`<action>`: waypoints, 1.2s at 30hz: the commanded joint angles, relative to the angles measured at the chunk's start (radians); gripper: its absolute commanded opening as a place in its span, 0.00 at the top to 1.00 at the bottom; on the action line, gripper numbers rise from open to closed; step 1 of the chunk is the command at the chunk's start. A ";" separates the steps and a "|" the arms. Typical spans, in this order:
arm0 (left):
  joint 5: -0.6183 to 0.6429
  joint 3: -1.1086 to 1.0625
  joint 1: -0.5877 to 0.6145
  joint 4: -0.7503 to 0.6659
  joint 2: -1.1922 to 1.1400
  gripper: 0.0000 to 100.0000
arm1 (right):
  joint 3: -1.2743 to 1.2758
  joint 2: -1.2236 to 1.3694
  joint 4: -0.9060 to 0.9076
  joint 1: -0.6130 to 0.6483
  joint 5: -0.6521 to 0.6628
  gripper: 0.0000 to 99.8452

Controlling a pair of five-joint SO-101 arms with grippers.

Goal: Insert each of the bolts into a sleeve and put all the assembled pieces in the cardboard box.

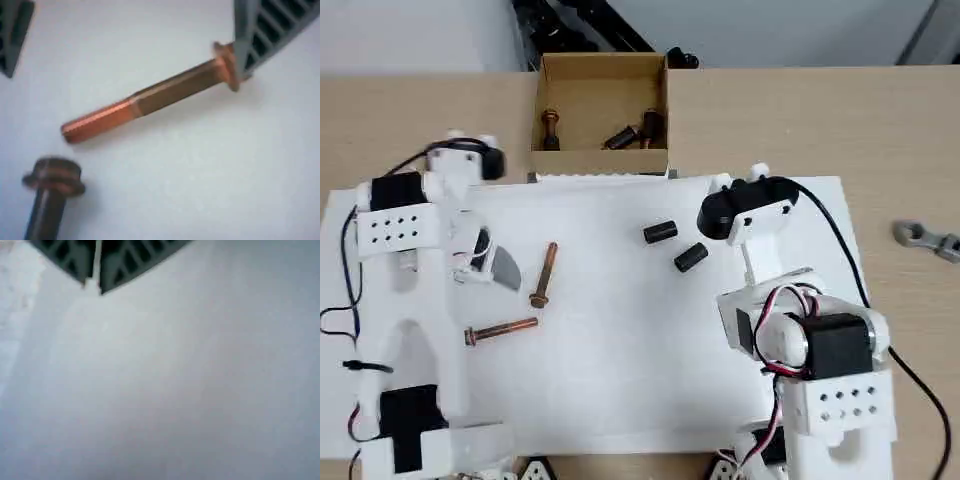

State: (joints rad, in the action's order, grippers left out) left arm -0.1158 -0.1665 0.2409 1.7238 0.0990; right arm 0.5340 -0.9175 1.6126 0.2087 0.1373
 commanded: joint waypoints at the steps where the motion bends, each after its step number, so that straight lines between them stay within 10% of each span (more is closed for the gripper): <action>1: 0.371 0.036 -0.021 0.028 0.021 0.73 | -0.005 -0.013 -0.021 -0.004 0.012 1.00; 5: 0.671 0.035 -0.035 0.028 0.018 0.73 | -0.005 -0.013 -0.025 -0.004 0.012 1.00; 14: 0.924 0.005 -0.049 0.026 0.015 0.73 | -0.005 -0.013 -0.025 -0.004 0.012 1.00; 36: 0.865 -0.111 -0.006 0.028 -0.115 0.73 | -0.005 -0.015 -0.047 -0.002 0.012 1.00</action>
State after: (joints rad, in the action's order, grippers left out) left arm 0.7587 -0.2908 0.2363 1.7254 -0.1051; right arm 0.5340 -0.9175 1.5850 0.2087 0.1373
